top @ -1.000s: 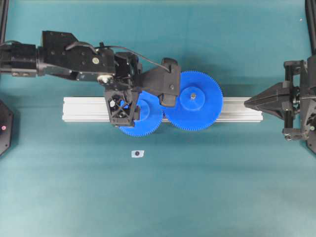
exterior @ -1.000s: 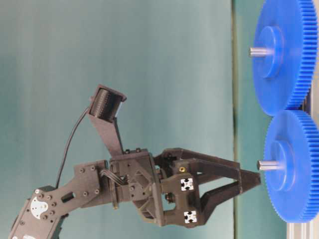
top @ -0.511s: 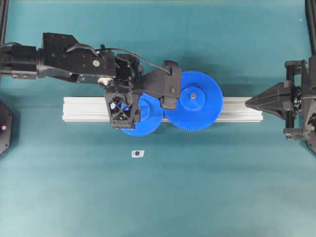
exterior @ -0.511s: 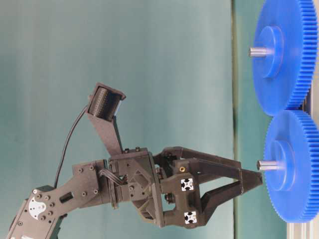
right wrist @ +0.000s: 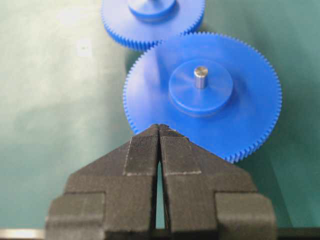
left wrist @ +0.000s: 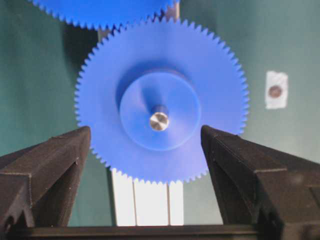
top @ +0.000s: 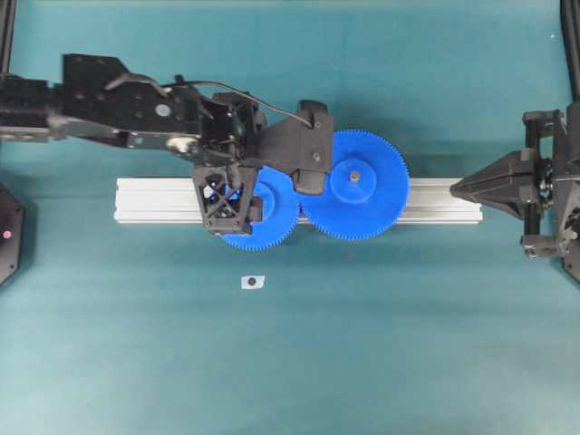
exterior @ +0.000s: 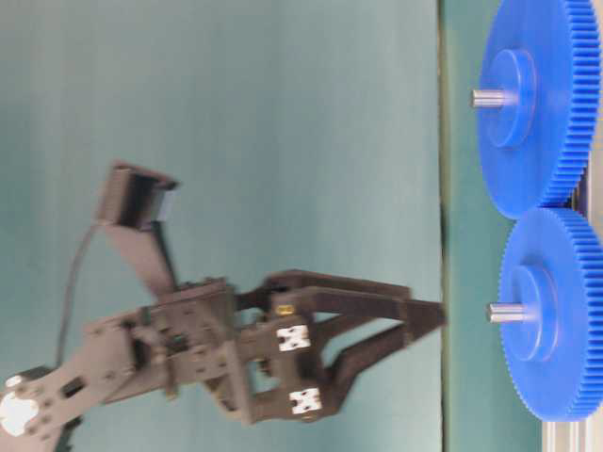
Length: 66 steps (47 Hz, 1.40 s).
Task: Insert the small gear onto the shaft.
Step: 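Open the left gripper to release the gear on the shaft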
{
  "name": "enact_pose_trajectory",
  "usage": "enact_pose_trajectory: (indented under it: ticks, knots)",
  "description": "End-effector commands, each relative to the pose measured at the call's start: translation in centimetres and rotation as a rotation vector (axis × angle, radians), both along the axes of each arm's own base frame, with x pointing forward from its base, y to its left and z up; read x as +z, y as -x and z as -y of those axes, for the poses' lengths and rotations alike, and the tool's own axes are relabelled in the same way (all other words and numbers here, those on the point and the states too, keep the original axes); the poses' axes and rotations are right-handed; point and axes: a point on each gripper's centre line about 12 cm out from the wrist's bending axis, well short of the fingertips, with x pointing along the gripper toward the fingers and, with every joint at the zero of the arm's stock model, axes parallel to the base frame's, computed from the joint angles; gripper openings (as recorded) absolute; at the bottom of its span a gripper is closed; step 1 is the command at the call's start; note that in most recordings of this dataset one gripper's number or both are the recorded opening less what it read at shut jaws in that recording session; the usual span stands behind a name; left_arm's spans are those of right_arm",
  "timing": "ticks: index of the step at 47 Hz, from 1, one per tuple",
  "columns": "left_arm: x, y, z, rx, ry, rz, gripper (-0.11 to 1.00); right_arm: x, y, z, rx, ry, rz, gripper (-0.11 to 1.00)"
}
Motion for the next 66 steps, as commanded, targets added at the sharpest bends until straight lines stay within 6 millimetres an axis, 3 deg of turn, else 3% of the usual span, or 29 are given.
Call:
enact_pose_trajectory:
  ticks: [1, 24, 49, 66]
  knots:
    - [2.9, 0.0, 0.4, -0.008, -0.008, 0.082, 0.84, 0.4, -0.2, 0.0, -0.008, -0.013, 0.013, 0.02]
    - [7.2, 2.1, 1.0, 0.007, -0.005, 0.188, 0.84, 0.4, -0.2, 0.0, -0.008, -0.013, 0.013, 0.02]
    - [8.7, 4.1, 1.7, -0.009, -0.01, 0.314, 0.83, 0.2, -0.1, 0.0, -0.008, -0.013, 0.009, 0.02]
    - [8.3, 4.1, 1.9, -0.015, -0.008, 0.326, 0.83, 0.2, -0.1, 0.0, -0.008, -0.013, 0.009, 0.02]
